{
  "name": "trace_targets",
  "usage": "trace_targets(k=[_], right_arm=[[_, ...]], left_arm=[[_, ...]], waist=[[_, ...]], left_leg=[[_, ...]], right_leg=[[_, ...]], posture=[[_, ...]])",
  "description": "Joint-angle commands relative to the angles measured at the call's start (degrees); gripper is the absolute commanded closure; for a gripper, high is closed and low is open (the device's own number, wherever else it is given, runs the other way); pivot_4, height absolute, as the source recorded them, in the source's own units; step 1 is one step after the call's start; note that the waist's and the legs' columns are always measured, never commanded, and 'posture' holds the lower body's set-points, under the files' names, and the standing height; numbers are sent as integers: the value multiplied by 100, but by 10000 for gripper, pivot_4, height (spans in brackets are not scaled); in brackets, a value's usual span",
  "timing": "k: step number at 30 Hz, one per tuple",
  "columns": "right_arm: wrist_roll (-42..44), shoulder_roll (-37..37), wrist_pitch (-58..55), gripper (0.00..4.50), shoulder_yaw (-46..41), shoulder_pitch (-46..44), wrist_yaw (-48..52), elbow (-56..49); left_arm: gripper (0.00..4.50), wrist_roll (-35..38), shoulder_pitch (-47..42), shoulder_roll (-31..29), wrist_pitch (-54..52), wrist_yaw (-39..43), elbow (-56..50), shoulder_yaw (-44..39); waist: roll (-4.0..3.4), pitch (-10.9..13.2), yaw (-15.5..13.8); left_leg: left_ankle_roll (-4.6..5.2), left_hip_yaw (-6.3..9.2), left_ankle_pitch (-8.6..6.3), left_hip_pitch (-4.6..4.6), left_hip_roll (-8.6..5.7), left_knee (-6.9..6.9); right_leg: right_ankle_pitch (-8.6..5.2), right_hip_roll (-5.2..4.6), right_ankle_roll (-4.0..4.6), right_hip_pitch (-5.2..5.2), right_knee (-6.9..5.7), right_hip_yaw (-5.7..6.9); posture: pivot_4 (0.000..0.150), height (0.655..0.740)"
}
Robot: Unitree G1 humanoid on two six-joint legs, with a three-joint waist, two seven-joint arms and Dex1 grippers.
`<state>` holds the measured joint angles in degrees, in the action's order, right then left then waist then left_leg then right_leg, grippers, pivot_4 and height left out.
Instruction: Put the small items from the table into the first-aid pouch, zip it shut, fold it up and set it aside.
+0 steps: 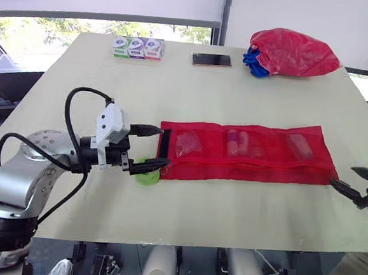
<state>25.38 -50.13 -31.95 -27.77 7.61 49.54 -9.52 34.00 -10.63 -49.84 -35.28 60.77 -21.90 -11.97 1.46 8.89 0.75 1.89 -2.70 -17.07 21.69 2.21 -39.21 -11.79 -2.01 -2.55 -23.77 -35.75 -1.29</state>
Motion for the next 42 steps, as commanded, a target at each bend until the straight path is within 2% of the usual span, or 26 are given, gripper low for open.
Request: trace_targets(k=[1,4,7,11,16,23,27,33,41,42], right_arm=[[623,76,337,729,-194,-98,521,-855],[902,101,270,729,-62,-238,603,-1249],[1593,255,-52,729,310,-822,447,-1923],[2062,425,-212,729,800,-1284,352,-2469],[2241,459,-211,729,1154,-1530,291,-2805],[2031,417,-93,729,1342,-1587,132,-2984],[1856,441,8,729,1314,-1465,51,-3020],[1714,516,87,729,1354,-1376,-88,-3048],[1648,549,142,729,1393,-1292,-213,-3131],[1653,554,139,81,1389,-1285,-227,-3143]], left_arm=[[0,70,-19,183,-259,-508,360,-243],[0,176,-7,307,-440,-714,542,-326],[0,727,-180,564,-1283,-1036,1208,-647],[0,731,-575,529,-1816,-1016,2073,-396],[0,971,-1114,641,-2613,-813,2846,-135],[0,685,-1793,789,-3086,-803,3955,305],[0,795,-2227,997,-3637,-835,4478,301],[0,707,-2571,1028,-4326,-428,4810,916],[0,774,-3315,1369,-4676,-231,5928,605],[2432,808,-3351,1369,-4722,-177,5970,574]], waist=[[-1,1,15],[3,2,-17],[2,3,-20],[9,4,-13],[15,3,-96],[17,2,-121],[17,-1,-162],[18,-2,-157],[16,-4,-162],[16,-4,-156]], left_leg=[[0,-1,0,-3,2,0],[-1,2,0,1,5,1],[-1,1,0,1,5,1],[-1,9,0,1,4,0],[-1,12,0,8,-3,0],[-1,11,0,7,-6,-1],[-2,7,1,5,-7,-3],[-1,8,0,7,-10,-7],[-1,4,0,12,-17,-10],[-1,5,0,12,-17,-10]], right_leg=[[0,2,0,0,-2,-2],[0,3,1,-1,-2,1],[1,-1,2,0,-1,-9],[0,5,1,-1,-6,0],[8,-3,15,-2,-3,4],[12,-1,22,-2,-4,7],[12,-1,21,0,-7,8],[11,-2,21,2,-7,1],[11,-2,20,5,-6,5],[11,-1,21,5,-7,5]], posture=[[1500,7400],[1500,7400],[1500,7400],[1500,7400],[1500,7400],[1500,7400],[1500,7400],[1500,7400],[1500,7400],[1500,7400]])
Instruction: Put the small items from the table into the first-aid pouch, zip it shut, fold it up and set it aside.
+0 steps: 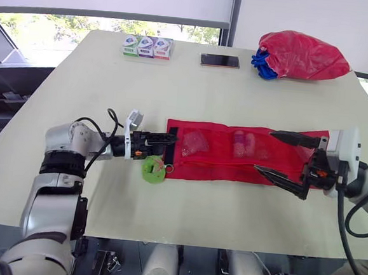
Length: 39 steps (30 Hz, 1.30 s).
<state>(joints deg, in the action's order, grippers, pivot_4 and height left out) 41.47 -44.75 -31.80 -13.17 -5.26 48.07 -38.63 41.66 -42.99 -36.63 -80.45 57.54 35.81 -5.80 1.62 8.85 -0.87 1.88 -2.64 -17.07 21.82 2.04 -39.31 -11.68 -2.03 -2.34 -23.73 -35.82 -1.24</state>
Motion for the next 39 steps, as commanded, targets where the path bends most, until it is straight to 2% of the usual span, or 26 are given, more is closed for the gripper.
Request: trace_targets(k=[1,3,7,9,14,18,22,32,39], right_arm=[[49,21,122,0,-72,5,-95,-241],[60,40,110,0,-57,15,-141,-276],[97,60,81,0,-2,-2,-216,-309],[122,65,72,0,35,-47,-243,-312],[197,135,-23,0,319,-275,-366,-318],[288,310,-473,0,920,-623,-645,-325],[50,746,-617,0,1900,-1279,-600,-65],[-1788,1915,373,0,4057,-2771,258,2017],[-2711,2297,1046,0,4619,-3003,599,2882]], left_arm=[[5280,62,-135,43,-233,203,219,-53],[13220,81,-125,6,-268,334,186,-16],[35187,42,-104,-34,-252,485,135,63],[44373,30,-111,-41,-229,519,147,72],[44811,-13,-115,-50,-152,553,166,106],[44811,-53,-110,-31,-154,613,140,127],[44811,-172,-142,88,-15,458,170,120],[44811,-563,-358,512,542,-62,519,0],[44811,-511,-423,891,340,-259,202,-56]], waist=[[0,0,13],[6,4,18],[8,5,15],[8,5,13],[8,5,18],[8,5,23],[9,5,22],[6,2,0],[5,2,-2]], left_leg=[[0,1,0,0,0,0],[0,4,0,3,3,1],[0,4,0,8,4,1],[0,6,0,9,4,1],[0,10,0,6,4,1],[0,13,0,5,6,1],[0,17,0,12,6,1],[-1,7,3,8,-2,-6],[-3,11,4,14,-5,-6]], right_leg=[[0,0,0,-1,0,0],[1,3,1,-4,0,1],[2,4,4,-6,1,2],[2,3,4,-6,2,2],[2,3,4,-6,1,2],[2,3,5,-7,0,2],[2,3,5,-15,1,-1],[3,4,5,-6,-7,4],[15,1,-15,-4,-7,9]], posture=[[1500,7400],[1500,7400],[1500,7400],[1500,7400],[1500,7400],[1500,7400],[1500,7400],[1500,7400],[1500,7400]])
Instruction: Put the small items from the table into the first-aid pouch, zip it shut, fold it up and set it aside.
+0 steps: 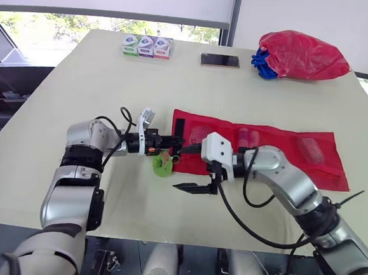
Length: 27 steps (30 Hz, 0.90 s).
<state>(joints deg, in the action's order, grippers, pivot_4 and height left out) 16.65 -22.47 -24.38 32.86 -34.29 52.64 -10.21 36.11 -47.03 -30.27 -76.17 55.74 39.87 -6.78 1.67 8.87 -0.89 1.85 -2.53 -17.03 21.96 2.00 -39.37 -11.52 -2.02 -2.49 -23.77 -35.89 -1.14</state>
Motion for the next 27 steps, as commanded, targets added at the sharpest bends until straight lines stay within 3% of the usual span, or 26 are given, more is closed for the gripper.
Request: trace_targets(k=[1,12,26,27], right_arm=[[-316,61,364,0,35,-88,185,81],[-737,-257,333,0,-167,262,381,-177],[-1902,-125,103,0,243,193,162,521],[-1945,-146,-10,3988,278,189,208,519]], left_arm=[[44811,47,-17,341,-93,-125,-246,48],[44811,-156,-222,1288,290,-530,74,41],[44811,-378,-245,1443,405,-424,220,120],[45000,-383,-229,1438,403,-411,205,129]], waist=[[0,0,-2],[-2,0,-3],[-7,-4,6],[-8,-4,6]], left_leg=[[0,1,0,1,-1,0],[-3,33,2,0,-22,0],[-5,47,4,-2,-29,0],[-5,50,4,-3,-29,0]], right_leg=[[1,0,-1,-1,1,0],[1,-4,-3,13,2,4],[1,-4,-3,18,1,5],[1,-4,-3,18,1,5]], posture=[[1500,7400],[1500,7400],[1500,7400],[1500,7400]])
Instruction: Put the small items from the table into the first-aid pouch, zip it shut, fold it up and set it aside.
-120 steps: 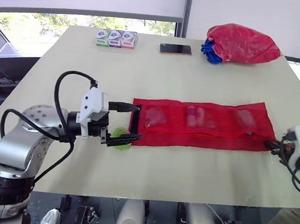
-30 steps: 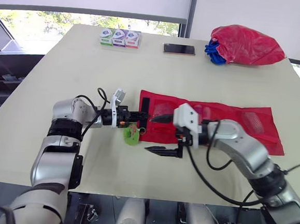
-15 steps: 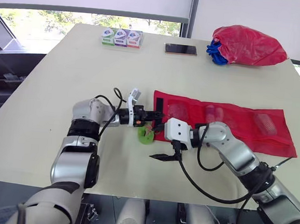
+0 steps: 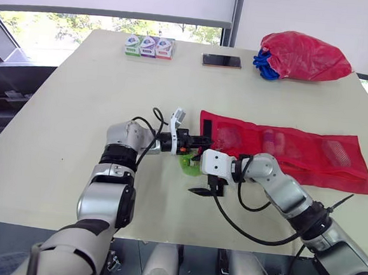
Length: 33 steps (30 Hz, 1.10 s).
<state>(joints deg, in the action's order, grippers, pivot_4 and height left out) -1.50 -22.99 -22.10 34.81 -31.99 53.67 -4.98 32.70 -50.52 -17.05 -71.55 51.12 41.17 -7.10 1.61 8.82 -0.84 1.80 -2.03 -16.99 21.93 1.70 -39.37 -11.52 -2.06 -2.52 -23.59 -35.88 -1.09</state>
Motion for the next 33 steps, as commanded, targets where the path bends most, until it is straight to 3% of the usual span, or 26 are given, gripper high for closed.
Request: trace_targets(k=[1,2,8,9,10,11,18,28,33], right_arm=[[-181,-119,-400,5031,114,-42,134,-21],[-268,-149,-584,6545,152,-55,126,-35],[-544,-190,-1190,35963,264,-175,95,14],[-560,-174,-1255,35963,266,-197,90,23],[-578,-172,-1325,43100,278,-213,94,13],[-612,-192,-1382,44726,312,-240,111,3],[-181,-200,-1596,44726,-117,-121,197,-435],[1563,-3,-2659,44726,-2144,901,-164,-1529],[2227,591,-3173,44726,-3348,1315,-988,-1669]], left_arm=[[45000,-48,131,106,-55,63,73,165],[45000,-52,136,95,-45,74,81,168],[45000,-88,150,66,24,129,109,179],[45000,-91,150,67,24,138,109,175],[45000,-94,158,68,20,147,96,171],[45000,-102,161,67,24,156,98,164],[45000,-162,205,-24,139,180,132,138],[45000,-280,406,-553,349,321,161,104],[45000,-403,665,-849,495,474,-45,306]], waist=[[-3,-2,0],[-7,-4,1],[-17,-12,1],[-20,-14,0],[-24,-16,-2],[-25,-17,-1],[-29,-21,-2],[-34,-25,168],[-39,-29,227]], left_leg=[[0,2,0,0,0,0],[0,6,0,-1,0,0],[0,24,1,-4,-1,0],[0,24,1,-4,-1,0],[0,25,1,-4,-2,0],[0,27,1,-3,-2,0],[0,42,1,-2,-10,0],[-3,70,4,-4,-12,6],[-3,72,4,-16,-13,16]], right_leg=[[0,0,0,0,0,0],[0,0,0,0,0,0],[0,0,0,3,-1,0],[0,0,0,3,-1,0],[0,0,0,3,-1,0],[0,0,0,3,0,0],[-2,0,-3,6,0,-1],[-5,8,-4,5,-4,0],[-8,14,1,4,-7,-8]], posture=[[1500,7400],[1500,7400],[1500,7400],[1500,7400],[1500,7400],[1500,7400],[1500,7400],[1500,7400],[1500,7400]])
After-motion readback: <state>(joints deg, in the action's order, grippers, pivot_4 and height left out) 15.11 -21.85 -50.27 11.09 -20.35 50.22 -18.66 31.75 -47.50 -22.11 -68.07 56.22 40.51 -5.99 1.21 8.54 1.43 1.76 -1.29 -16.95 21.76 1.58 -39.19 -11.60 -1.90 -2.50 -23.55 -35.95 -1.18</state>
